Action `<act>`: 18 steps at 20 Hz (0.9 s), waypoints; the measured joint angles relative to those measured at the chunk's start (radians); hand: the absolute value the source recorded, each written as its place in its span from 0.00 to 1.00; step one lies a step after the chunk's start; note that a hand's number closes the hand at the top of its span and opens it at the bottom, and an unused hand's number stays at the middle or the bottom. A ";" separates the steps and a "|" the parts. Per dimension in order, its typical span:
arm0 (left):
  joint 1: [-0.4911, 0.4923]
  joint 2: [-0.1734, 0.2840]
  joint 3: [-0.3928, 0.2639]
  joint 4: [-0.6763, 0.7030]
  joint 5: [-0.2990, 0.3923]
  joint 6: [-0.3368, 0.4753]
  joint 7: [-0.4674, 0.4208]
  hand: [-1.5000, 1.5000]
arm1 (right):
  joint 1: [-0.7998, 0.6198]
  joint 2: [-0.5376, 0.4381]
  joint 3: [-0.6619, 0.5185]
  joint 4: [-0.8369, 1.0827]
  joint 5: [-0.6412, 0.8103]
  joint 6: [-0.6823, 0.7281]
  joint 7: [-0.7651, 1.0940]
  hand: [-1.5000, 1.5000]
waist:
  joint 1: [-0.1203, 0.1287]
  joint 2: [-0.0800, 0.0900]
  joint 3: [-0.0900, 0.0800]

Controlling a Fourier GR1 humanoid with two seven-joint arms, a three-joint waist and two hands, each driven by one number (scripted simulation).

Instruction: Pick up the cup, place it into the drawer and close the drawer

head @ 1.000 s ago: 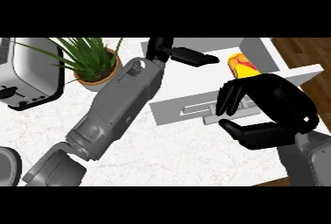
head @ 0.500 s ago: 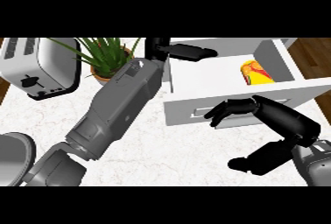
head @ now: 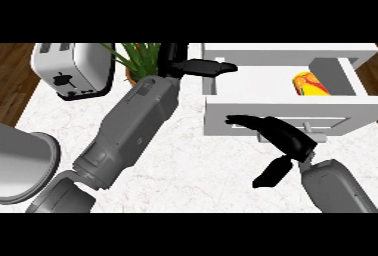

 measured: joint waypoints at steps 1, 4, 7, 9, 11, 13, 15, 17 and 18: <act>0.012 0.004 0.002 -0.005 0.001 -0.008 -0.002 0.00 | -0.016 0.008 0.013 0.057 0.031 -0.016 -0.024 0.00 | 0.009 0.001 0.000; 0.049 0.019 0.004 -0.046 0.002 -0.026 -0.005 0.00 | -0.078 0.029 0.027 0.240 0.099 -0.060 -0.093 1.00 | 0.035 -0.001 0.001; 0.087 0.042 0.006 -0.092 0.004 -0.055 -0.008 0.00 | -0.144 0.057 0.018 0.420 0.147 -0.117 -0.159 1.00 | 0.052 -0.002 0.003; 0.109 0.056 0.003 -0.123 0.004 -0.071 0.006 0.00 | -0.201 0.065 -0.004 0.521 0.165 -0.154 -0.205 1.00 | 0.066 -0.005 0.000; 0.139 0.063 0.000 -0.160 0.007 -0.089 0.002 0.00 | -0.243 0.068 -0.037 0.605 0.163 -0.186 -0.262 1.00 | 0.082 -0.005 0.002; 0.166 0.076 -0.005 -0.194 0.007 -0.113 0.001 0.00 | -0.289 0.069 -0.068 0.683 0.163 -0.217 -0.300 1.00 | 0.097 -0.003 0.004; 0.183 0.090 -0.005 -0.220 0.012 -0.135 0.011 0.00 | -0.340 0.067 -0.110 0.749 0.150 -0.245 -0.329 1.00 | 0.107 0.002 0.006; 0.195 0.095 -0.008 -0.246 0.017 -0.153 0.019 0.00 | -0.392 0.047 -0.155 0.806 0.132 -0.258 -0.358 1.00 | 0.117 0.005 0.008; 0.200 0.098 -0.010 -0.259 0.019 -0.159 0.025 0.00 | -0.421 0.038 -0.176 0.834 0.124 -0.261 -0.363 1.00 | 0.123 0.008 0.010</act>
